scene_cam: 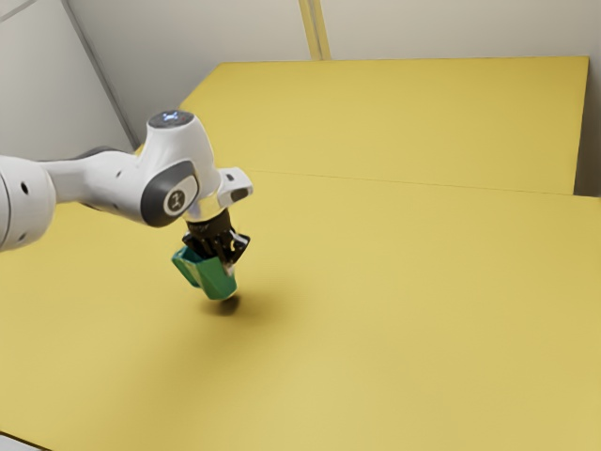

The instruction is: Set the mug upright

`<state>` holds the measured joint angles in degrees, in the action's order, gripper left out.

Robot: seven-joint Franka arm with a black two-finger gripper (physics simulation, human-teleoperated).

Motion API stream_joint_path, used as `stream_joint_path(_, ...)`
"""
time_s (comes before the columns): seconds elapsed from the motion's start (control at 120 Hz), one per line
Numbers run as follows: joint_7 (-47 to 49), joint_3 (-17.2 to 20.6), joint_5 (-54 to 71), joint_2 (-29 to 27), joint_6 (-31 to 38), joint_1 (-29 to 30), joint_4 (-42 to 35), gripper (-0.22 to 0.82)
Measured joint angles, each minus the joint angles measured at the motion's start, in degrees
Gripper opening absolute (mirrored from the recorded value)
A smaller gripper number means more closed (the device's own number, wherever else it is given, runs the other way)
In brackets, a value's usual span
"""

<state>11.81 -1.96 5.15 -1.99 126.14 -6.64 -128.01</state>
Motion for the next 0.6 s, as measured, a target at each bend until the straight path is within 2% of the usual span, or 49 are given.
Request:
stream_joint_path(0.158,3.17,0.05,0.86,0.65,1.33,-1.08,-0.86,-0.18)
stream_joint_path(0.367,6.30,-0.05,1.55,4.20,4.37,-2.45,-0.94,-0.18)
stream_joint_path(0.533,8.16,-0.07,1.64,5.53,6.18,-1.21,-0.94,-0.18)
stream_joint_path(0.6,8.61,-0.02,1.45,5.46,6.43,-0.58,-0.90,-0.05)
